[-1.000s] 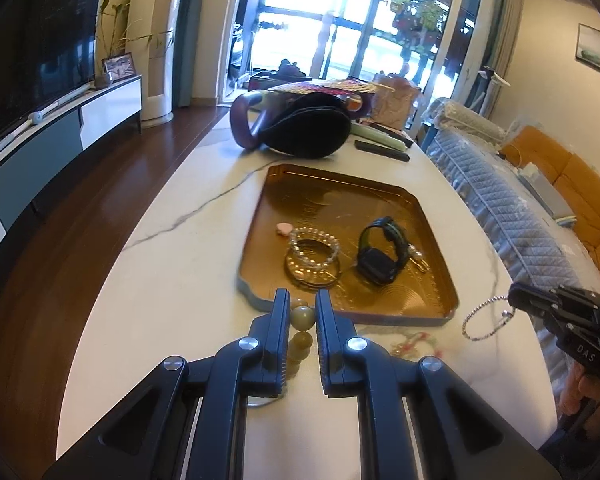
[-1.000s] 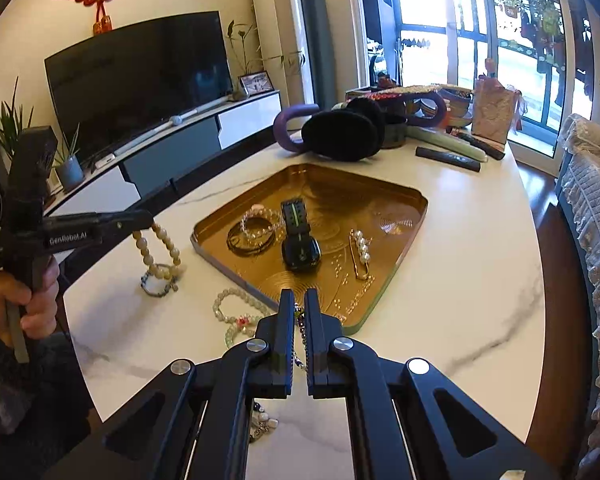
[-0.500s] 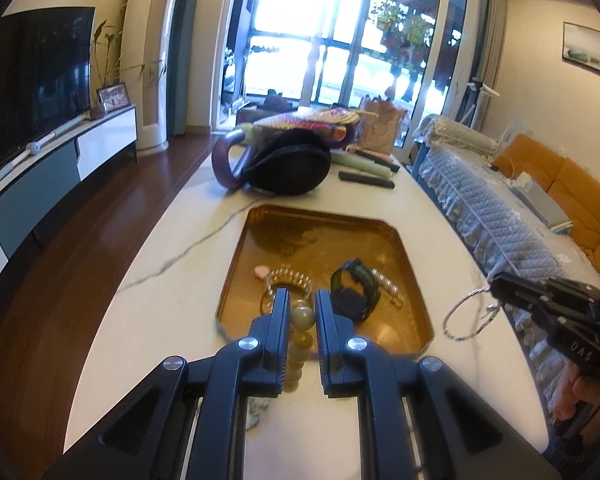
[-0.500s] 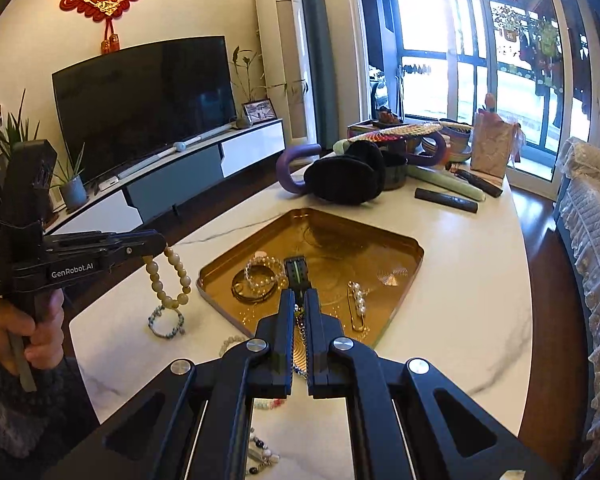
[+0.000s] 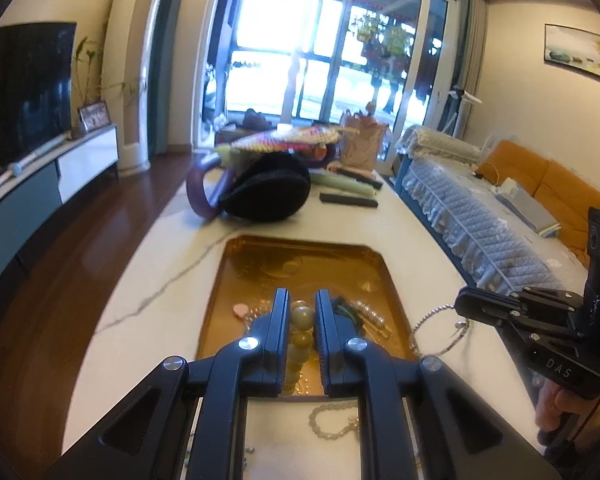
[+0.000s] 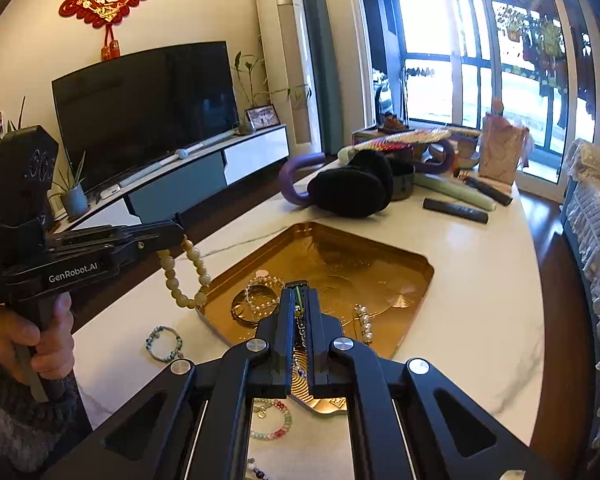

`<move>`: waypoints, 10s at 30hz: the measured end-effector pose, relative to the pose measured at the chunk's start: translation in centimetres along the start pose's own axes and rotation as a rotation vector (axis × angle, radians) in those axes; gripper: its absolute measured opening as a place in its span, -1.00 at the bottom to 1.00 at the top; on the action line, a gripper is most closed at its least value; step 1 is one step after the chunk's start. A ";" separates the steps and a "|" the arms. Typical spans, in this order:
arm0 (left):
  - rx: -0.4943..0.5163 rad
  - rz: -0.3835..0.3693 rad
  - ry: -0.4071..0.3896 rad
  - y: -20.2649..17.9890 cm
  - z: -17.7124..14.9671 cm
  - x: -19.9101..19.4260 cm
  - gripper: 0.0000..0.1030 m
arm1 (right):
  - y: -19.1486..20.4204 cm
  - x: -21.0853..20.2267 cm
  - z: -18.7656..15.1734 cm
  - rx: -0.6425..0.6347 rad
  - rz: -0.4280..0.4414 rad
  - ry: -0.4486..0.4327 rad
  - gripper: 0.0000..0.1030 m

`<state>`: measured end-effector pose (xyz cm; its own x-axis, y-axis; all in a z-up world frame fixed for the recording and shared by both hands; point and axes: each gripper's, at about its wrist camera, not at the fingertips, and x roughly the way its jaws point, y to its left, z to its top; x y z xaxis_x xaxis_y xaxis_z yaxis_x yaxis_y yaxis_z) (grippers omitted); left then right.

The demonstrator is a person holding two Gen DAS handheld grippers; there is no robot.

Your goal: Organize jewelry

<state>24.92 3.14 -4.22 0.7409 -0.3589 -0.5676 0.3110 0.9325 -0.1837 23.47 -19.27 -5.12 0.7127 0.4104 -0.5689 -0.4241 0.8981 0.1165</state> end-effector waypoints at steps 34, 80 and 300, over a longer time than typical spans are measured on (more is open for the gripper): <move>-0.137 0.095 0.309 3.9 -6.3 9.4 -0.70 | -2.9 6.8 -7.5 0.000 -0.141 0.307 -0.94; 0.067 0.113 0.291 2.4 -11.8 2.1 -0.76 | 3.2 5.2 -8.7 -0.115 -0.023 0.308 -0.89; 0.173 0.045 0.330 -5.7 -11.3 2.6 -0.38 | -0.3 0.8 -10.2 -0.160 -0.120 0.317 -0.71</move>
<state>18.40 -2.65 -13.70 0.5326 -0.2595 -0.8056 0.3994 0.9162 -0.0310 18.44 -20.83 -13.94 0.5650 0.2120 -0.7974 -0.4479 0.8905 -0.0806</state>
